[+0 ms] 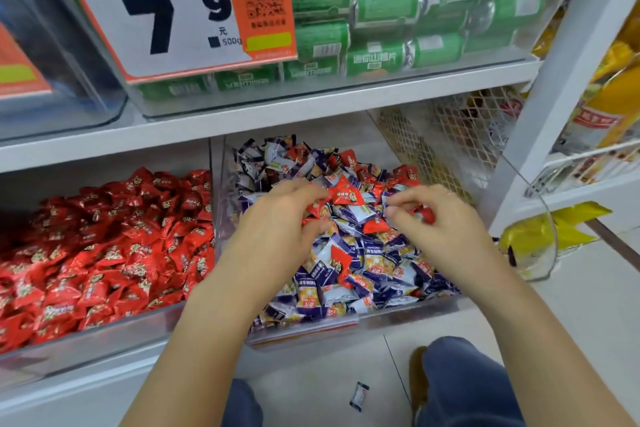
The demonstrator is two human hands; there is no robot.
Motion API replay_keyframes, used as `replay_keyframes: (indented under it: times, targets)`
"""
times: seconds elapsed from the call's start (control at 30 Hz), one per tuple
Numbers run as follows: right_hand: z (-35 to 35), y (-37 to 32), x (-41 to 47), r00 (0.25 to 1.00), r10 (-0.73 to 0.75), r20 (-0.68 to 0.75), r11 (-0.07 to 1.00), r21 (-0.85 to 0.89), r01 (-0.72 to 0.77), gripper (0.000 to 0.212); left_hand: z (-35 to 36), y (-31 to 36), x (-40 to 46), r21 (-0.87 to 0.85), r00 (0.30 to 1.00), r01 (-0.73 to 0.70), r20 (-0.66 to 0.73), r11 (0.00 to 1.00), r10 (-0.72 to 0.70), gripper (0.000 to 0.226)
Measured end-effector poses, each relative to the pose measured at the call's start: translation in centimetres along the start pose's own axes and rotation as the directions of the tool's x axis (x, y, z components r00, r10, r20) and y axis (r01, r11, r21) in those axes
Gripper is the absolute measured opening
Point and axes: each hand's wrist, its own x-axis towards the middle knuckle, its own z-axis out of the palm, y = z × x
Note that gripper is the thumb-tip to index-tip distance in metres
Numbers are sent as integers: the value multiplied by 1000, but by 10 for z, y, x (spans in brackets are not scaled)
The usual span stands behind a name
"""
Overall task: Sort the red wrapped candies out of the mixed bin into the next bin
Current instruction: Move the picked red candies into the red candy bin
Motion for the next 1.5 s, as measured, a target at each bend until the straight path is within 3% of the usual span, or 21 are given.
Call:
replay_keyframes:
  times: [0.1,0.17,0.33,0.5,0.6,0.7,0.8,0.87,0.97,1.1,1.23,1.33,1.5]
  targets:
    - [12,3,2,995,21,102,950,-311,12,49,-2,5,-2,36,996,25,-91,999,-21,35]
    - [15,1,3,994,5,105,932,-360,34,57,-4,7,-3,-4,982,21,-188,1000,-21,33]
    - [15,3,3,993,-58,101,936,-340,89,41,-15,4,-8,-194,942,-13,-331,981,-53,31]
    - [14,3,0,991,-133,36,946,-292,137,25,-21,-1,-11,-239,948,28,-302,971,-102,39]
    - [9,2,-2,986,-161,-46,974,-166,152,15,-27,4,-14,-275,959,59,-251,960,-131,47]
    - [7,0,-2,989,-121,-80,989,-94,113,14,-34,9,-19,-315,961,124,-197,941,-192,34]
    - [9,-2,-3,990,-122,-73,990,-74,116,22,-38,11,-23,-171,978,167,-98,971,-185,27]
    - [10,-5,-6,989,-141,-53,990,-35,139,30,-40,11,-26,48,983,179,-57,983,-176,28]
    - [15,-16,-13,985,-174,14,984,-46,174,43,-41,12,-29,332,982,186,-25,925,-189,33]
    - [26,-25,-20,960,-183,211,957,-183,223,38,-36,14,-32,478,978,167,27,862,-205,37]
    - [28,-27,-19,944,-163,286,944,-234,234,35,-24,17,-30,479,980,113,90,870,-177,34]
    - [25,-25,-19,946,-201,252,966,-109,235,13,-25,17,-30,423,976,135,98,896,-193,37]
    - [9,-21,-18,991,-129,36,964,241,117,15,-34,21,-25,135,986,168,-36,976,-165,24]
